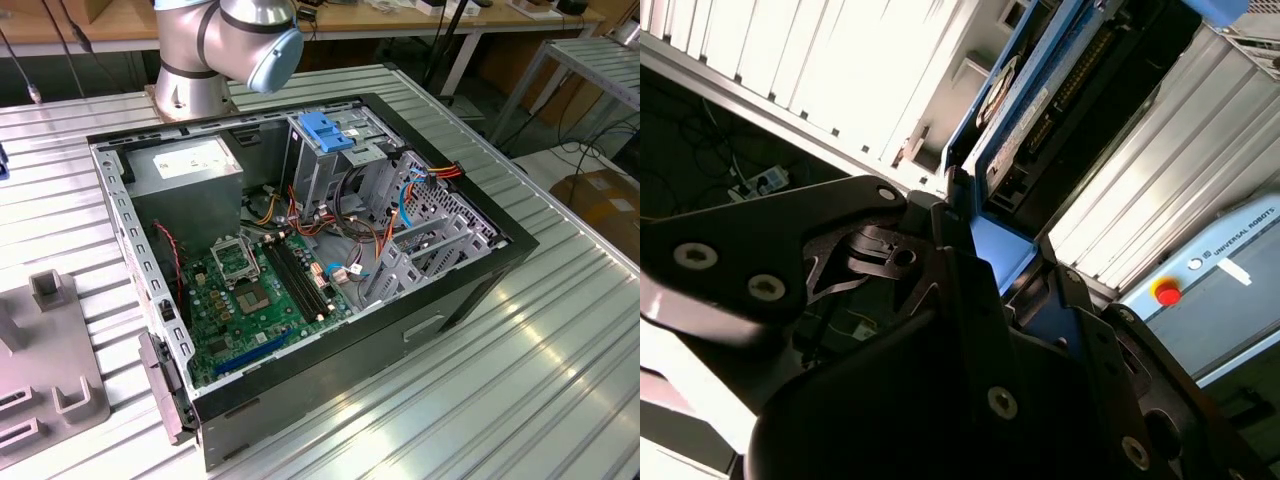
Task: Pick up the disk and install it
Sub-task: 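Pick up the disk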
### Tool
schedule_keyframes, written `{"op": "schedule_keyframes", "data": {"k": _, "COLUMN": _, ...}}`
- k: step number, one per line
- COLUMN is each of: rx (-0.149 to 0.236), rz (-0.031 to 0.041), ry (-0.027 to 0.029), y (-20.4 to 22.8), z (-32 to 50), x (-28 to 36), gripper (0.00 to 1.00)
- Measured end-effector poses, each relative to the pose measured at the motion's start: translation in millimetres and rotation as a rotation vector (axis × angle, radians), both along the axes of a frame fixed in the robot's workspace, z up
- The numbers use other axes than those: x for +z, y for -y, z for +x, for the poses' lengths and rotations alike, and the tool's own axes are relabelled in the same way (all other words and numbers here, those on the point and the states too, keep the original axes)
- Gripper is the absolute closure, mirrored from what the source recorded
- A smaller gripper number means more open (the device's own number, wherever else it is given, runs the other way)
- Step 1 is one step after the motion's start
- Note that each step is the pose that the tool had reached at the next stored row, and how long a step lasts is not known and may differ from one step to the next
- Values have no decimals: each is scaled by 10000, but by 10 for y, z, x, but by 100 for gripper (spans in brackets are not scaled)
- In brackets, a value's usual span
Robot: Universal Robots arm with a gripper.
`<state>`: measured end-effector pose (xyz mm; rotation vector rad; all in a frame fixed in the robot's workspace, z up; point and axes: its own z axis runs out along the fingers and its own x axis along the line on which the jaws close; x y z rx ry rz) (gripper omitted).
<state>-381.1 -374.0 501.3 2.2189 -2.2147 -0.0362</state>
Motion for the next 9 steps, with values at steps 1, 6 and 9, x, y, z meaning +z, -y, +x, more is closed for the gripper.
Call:
{"op": "schedule_keyframes", "data": {"k": 1, "rx": 0, "rz": 0, "ry": 0, "y": 1, "z": 19, "x": -1, "gripper": 63}}
{"op": "schedule_keyframes", "data": {"k": 6, "rx": 0, "rz": 0, "ry": 0, "y": 3, "z": 88, "x": -4, "gripper": 63}}
{"op": "schedule_keyframes", "data": {"k": 9, "rx": 0, "rz": 1, "ry": 1, "y": 5, "z": 128, "x": -6, "gripper": 63}}
